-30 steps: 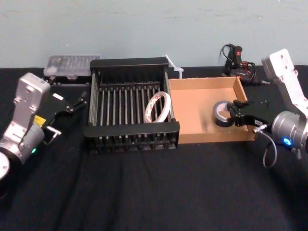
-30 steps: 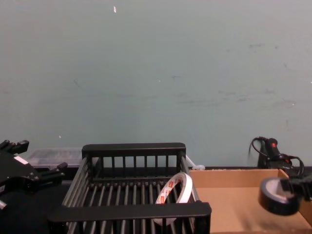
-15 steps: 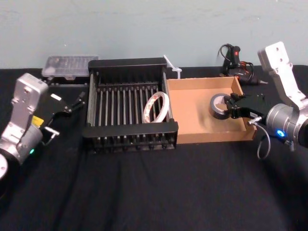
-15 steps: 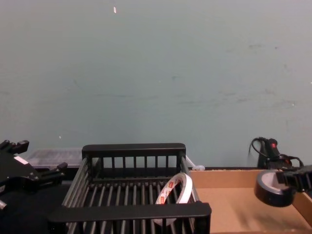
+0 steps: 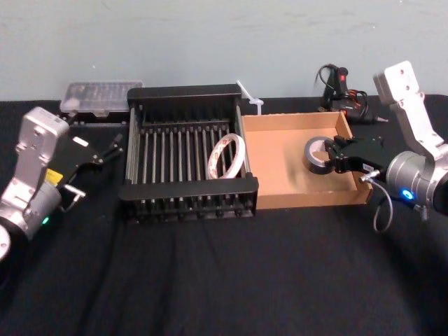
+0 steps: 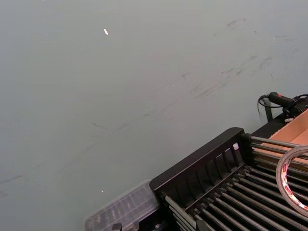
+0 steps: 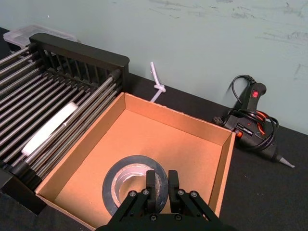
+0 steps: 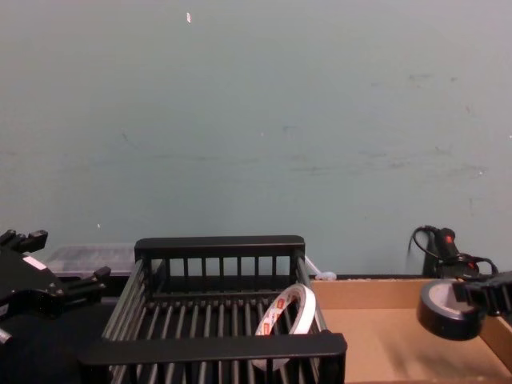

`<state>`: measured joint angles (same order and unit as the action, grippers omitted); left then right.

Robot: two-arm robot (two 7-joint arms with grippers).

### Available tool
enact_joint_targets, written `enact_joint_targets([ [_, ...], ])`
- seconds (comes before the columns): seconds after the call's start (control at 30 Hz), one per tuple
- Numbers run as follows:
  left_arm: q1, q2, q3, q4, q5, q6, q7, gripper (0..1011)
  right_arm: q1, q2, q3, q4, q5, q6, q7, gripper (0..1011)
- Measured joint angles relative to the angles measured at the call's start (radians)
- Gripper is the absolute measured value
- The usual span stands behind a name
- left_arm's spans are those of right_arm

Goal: Pick up the white tape and place it into the black box , Pick up the silver tape and place it into the brown box.

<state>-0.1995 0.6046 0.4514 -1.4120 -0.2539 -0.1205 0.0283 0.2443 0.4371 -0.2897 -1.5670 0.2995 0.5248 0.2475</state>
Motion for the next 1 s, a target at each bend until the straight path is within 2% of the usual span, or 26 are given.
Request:
enact_joint_targets([
  [0.17, 0.0, 0.0, 0.0, 0.0, 0.0, 0.0, 0.0, 1001, 0.0, 0.0, -0.001, -0.001, 0.001, 0.0, 0.0, 157],
  [0.27, 0.0, 0.0, 0.0, 0.0, 0.0, 0.0, 0.0, 1001, -0.001, 0.001, -0.001, -0.001, 0.001, 0.0, 0.0, 212],
  [0.37, 0.0, 0.0, 0.0, 0.0, 0.0, 0.0, 0.0, 1001, -0.001, 0.001, -0.001, -0.002, 0.001, 0.0, 0.0, 327],
  [0.57, 0.0, 0.0, 0.0, 0.0, 0.0, 0.0, 0.0, 1001, -0.002, 0.002, -0.001, -0.002, 0.002, 0.0, 0.0, 482],
  [0.7, 0.0, 0.0, 0.0, 0.0, 0.0, 0.0, 0.0, 1001, -0.002, 0.002, -0.001, -0.002, 0.002, 0.0, 0.0, 650],
  [1.0, 0.0, 0.0, 0.0, 0.0, 0.0, 0.0, 0.0, 1001, -0.002, 0.002, -0.001, -0.002, 0.002, 0.0, 0.0, 891],
])
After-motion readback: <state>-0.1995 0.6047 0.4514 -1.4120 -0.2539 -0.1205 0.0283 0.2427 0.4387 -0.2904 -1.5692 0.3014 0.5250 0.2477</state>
